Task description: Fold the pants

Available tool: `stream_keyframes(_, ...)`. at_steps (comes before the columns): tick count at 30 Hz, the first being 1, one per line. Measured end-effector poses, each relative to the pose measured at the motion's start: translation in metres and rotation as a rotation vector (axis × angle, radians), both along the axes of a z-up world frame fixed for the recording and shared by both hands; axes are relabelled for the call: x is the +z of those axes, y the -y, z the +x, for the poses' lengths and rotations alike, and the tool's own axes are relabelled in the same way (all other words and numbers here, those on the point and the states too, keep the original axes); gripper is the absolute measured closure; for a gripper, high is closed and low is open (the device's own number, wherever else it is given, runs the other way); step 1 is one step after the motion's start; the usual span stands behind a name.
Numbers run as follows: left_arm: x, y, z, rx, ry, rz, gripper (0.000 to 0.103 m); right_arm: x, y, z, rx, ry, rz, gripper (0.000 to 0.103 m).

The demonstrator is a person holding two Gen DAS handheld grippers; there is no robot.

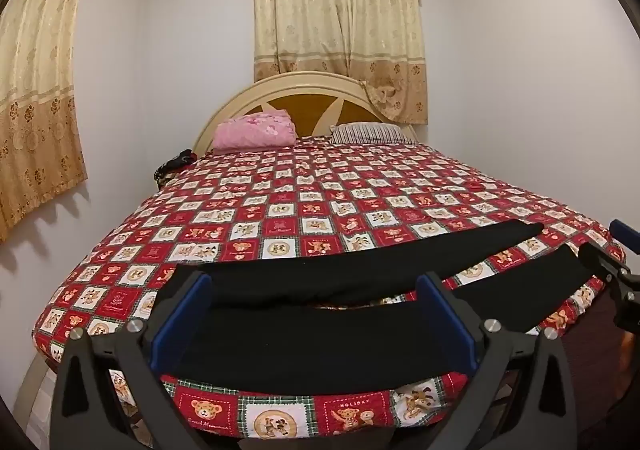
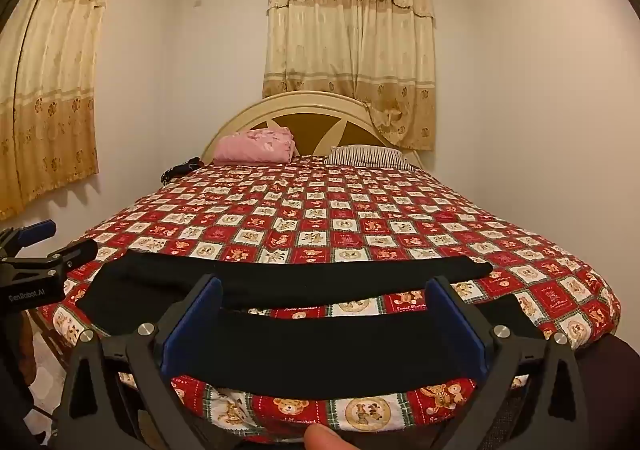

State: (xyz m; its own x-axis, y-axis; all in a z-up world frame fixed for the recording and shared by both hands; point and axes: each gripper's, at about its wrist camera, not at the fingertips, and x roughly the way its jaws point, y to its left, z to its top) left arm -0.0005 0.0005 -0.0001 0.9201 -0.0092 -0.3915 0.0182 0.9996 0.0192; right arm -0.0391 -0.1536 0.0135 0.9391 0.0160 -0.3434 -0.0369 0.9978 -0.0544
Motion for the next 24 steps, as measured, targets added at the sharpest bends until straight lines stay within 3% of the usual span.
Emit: stream_keyframes(24,-0.002,-0.008,0.004,0.014,-0.022,0.011,0.0,-0.006,0.0,0.004,0.001,-0.002,-0.009,0.001)
